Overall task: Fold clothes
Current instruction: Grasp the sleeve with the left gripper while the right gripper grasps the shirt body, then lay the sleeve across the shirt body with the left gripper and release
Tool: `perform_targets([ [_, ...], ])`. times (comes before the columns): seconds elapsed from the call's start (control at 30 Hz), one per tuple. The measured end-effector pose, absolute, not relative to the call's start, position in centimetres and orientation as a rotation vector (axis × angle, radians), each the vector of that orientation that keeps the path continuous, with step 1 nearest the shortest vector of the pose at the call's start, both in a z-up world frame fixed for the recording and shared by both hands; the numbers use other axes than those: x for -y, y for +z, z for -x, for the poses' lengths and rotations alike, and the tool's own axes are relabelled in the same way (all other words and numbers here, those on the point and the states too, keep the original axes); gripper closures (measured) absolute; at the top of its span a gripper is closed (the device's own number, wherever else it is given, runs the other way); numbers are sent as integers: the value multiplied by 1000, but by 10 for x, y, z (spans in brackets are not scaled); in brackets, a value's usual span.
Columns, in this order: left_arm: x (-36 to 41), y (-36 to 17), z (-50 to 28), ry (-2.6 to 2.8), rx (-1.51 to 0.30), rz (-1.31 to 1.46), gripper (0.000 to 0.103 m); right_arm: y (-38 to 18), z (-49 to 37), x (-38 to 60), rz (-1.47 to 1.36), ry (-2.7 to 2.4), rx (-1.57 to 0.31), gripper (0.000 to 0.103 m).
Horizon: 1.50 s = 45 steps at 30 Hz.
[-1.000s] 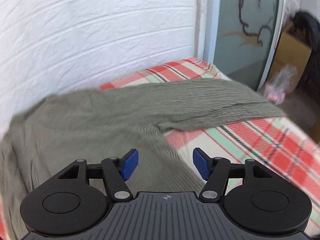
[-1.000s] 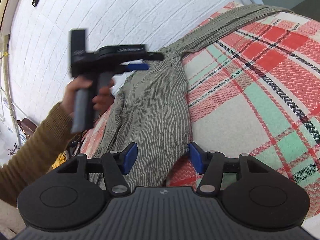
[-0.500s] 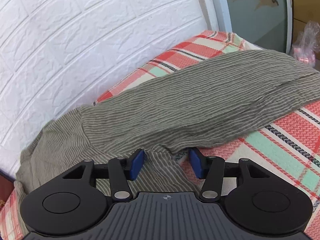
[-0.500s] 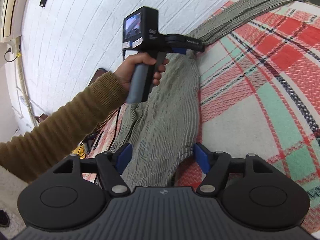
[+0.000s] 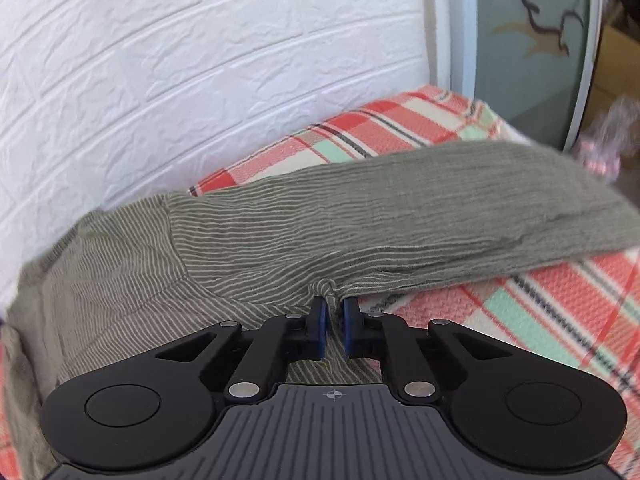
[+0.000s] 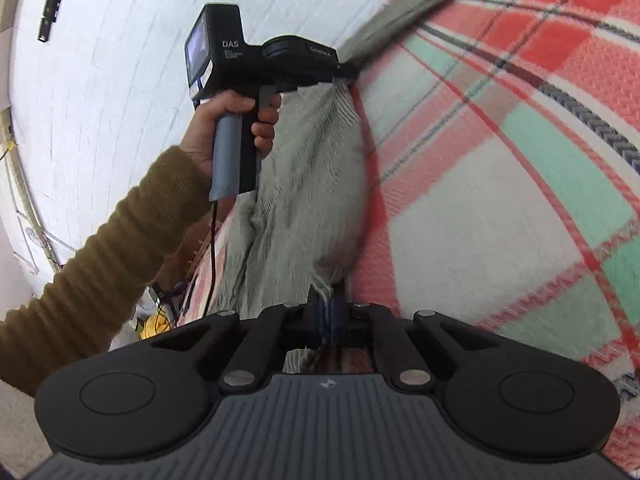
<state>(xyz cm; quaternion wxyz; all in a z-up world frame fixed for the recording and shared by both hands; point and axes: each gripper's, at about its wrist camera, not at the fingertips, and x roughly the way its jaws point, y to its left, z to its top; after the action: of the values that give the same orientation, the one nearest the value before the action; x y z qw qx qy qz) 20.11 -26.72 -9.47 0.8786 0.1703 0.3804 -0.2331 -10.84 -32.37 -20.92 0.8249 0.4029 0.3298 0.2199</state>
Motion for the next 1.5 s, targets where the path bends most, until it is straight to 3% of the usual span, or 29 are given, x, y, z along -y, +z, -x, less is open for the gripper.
perform_targets([
  [0.2,223,-56,-212,-543,-804,-153,100,-150,115,297,-639,578,-535,100],
  [0.43,145,-36,-205,-504,-751,-39,100,-151,110,292,-470,732,-591,99],
  [0.7,69,-58,-206,-401,-777,19,99,-154,104,266,-412,843,-679,99],
  [1.1,22,-102,-207,-354,-830,81,95,-166,95,244,-330,872,-838,97],
  [1.17,18,-108,-210,-356,-845,94,79,-168,95,243,-325,875,-858,95],
  [1.23,13,-111,-210,-353,-845,108,50,-166,94,239,-321,895,-883,94],
  [1.27,10,-110,-209,-355,-844,122,45,-165,95,238,-320,913,-896,91],
  [1.4,-4,-104,-203,-355,-845,168,37,-156,104,239,-280,940,-893,71],
  [1.5,-15,-93,-190,-343,-825,143,35,-148,111,249,-289,911,-872,70],
])
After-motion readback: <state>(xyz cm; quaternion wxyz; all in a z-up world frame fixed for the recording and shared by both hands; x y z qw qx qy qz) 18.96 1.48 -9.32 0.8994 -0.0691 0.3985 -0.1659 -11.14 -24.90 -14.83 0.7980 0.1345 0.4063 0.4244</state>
